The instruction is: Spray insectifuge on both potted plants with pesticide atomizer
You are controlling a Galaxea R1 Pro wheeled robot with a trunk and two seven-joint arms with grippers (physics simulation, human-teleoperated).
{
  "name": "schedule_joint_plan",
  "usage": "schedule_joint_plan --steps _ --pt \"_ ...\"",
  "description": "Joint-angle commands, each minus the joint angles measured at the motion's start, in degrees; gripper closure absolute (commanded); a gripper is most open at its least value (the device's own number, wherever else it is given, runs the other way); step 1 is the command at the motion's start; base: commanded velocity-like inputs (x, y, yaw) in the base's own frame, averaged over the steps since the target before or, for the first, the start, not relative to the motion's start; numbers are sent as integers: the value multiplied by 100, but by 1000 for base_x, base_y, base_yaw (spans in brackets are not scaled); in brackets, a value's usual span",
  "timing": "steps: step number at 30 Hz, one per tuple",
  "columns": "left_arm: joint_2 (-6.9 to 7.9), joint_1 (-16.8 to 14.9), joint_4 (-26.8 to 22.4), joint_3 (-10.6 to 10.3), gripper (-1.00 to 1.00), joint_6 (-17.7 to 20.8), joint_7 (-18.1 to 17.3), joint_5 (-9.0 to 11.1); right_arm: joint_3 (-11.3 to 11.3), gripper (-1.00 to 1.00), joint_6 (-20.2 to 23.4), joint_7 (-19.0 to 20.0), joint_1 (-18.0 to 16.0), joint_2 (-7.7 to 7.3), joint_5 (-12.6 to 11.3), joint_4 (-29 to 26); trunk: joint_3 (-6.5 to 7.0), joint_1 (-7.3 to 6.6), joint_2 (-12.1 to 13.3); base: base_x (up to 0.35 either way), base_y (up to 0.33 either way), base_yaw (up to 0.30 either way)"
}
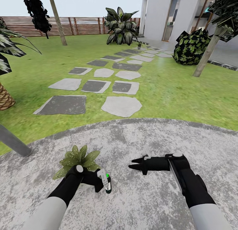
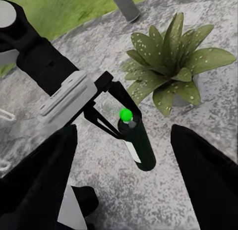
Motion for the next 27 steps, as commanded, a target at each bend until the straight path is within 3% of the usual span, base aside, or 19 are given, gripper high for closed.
schedule_joint_plan --steps 1,11,21,22,26,27 --pt "-11 -2 -25 10 100 28 -31 -20 2 100 46 26 -5 -2 27 -8 -4 -1 -2 0 0 0" --pt "-108 -3 -156 -14 100 -559 -36 -11 0 100 45 32 -3 -11 73 -8 -4 -1 -2 0 0 0" --pt "-444 -3 -166 -30 100 -663 -39 -19 -1 100 45 32 -4 -11 97 -16 -4 -1 -2 0 0 0" --pt "-474 -3 -166 -82 100 -660 -39 -19 -1 100 45 32 -3 -11 97 -16 -4 -1 -2 0 0 0" --pt "-503 -3 -166 -1065 100 -627 -39 -9 -1 100 43 32 -3 -11 97 -16 -4 -1 -2 0 0 0" --pt "-504 -3 -166 -1187 100 -622 -36 -7 -1 100 31 32 -3 -11 97 -18 -4 -1 -2 0 0 0"
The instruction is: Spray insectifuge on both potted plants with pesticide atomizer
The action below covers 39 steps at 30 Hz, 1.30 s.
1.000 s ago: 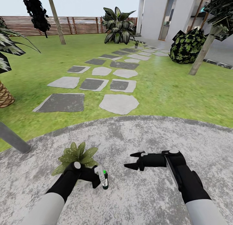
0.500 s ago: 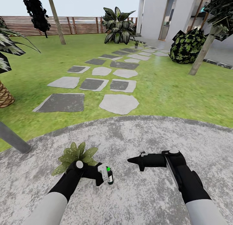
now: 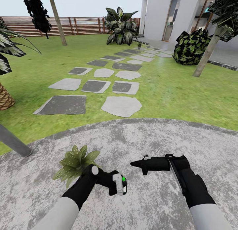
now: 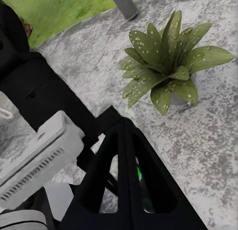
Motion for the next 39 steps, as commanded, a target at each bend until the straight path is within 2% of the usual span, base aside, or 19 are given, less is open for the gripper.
schedule_joint_plan --steps 1,5,6,11,17,24,39 --pt "-3 -2 -7 -107 100 -19 -12 -29 2 100 18 27 -4 -2 27 -11 -4 -1 -2 0 0 0" --pt "-2 -2 -23 -204 100 -15 -15 -16 1 100 -12 27 -6 -6 27 -14 -4 -1 -2 0 0 0" --pt "9 -2 -169 -208 100 -15 -22 -9 0 100 -17 27 -4 -8 27 -15 -4 -1 -2 0 0 0" --pt "24 -15 -411 -202 100 12 -27 -4 -6 100 -19 27 -4 -16 27 -15 -4 -1 -2 0 0 0" --pt "36 -168 -459 -201 100 278 -27 -4 -6 100 -19 27 -4 -17 27 -15 -4 -1 -2 0 0 0" --pt "31 -208 -651 -201 100 301 -315 -4 -6 100 -19 27 -4 -36 27 -15 -4 -1 -2 0 0 0" --pt "23 -213 -879 -201 100 319 -361 -3 -5 100 -19 27 -4 -14 26 -6 -4 -1 -2 0 0 0"
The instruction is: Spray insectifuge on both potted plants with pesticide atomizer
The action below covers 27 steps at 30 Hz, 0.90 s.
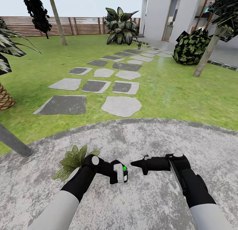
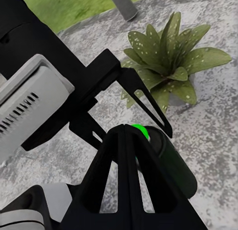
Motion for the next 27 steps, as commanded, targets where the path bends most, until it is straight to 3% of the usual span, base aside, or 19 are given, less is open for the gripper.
schedule_joint_plan --steps 1,11,17,27 --pt "-2 -2 -8 1 100 9 -21 -23 2 100 47 27 -4 0 26 -8 -4 -1 -2 0 0 0" --pt "-10 -2 -107 1 100 12 -32 -18 1 100 47 27 -4 -23 27 -7 -4 -1 -2 0 0 0" --pt "-11 -2 -291 1 100 295 -206 -23 1 100 47 27 -4 -38 27 -7 -4 -1 -2 0 0 0" --pt "-8 -2 -357 -1 100 325 -223 -24 -3 100 47 27 -4 -42 27 -7 -4 -1 -2 0 0 0"
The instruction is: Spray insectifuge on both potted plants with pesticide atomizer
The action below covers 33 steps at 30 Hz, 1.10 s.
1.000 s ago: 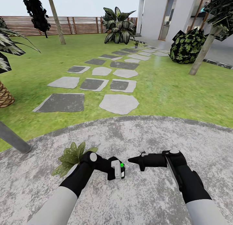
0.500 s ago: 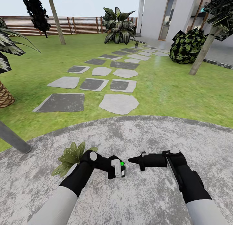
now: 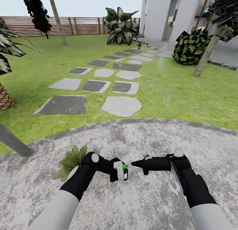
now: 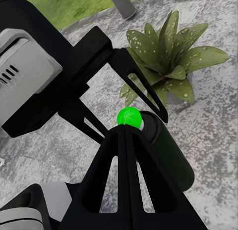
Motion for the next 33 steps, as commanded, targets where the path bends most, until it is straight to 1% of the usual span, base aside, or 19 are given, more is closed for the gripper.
schedule_joint_plan --steps 1,14,20,33 --pt "-3 -2 -7 -1 100 39 -25 -16 1 100 47 27 -4 -2 26 -8 -4 -1 -2 0 0 0" --pt "-21 -2 -7 -25 100 39 -25 -8 -1 100 47 27 -4 9 26 -8 -4 -1 -2 0 0 0" --pt "-90 -2 -7 -25 100 44 -25 -7 2 100 47 27 -4 16 26 -6 -4 -1 -2 0 0 0" --pt "-90 -2 -7 -34 100 45 -25 -7 4 100 47 27 -4 -2 26 -4 -4 -1 -2 0 0 0"
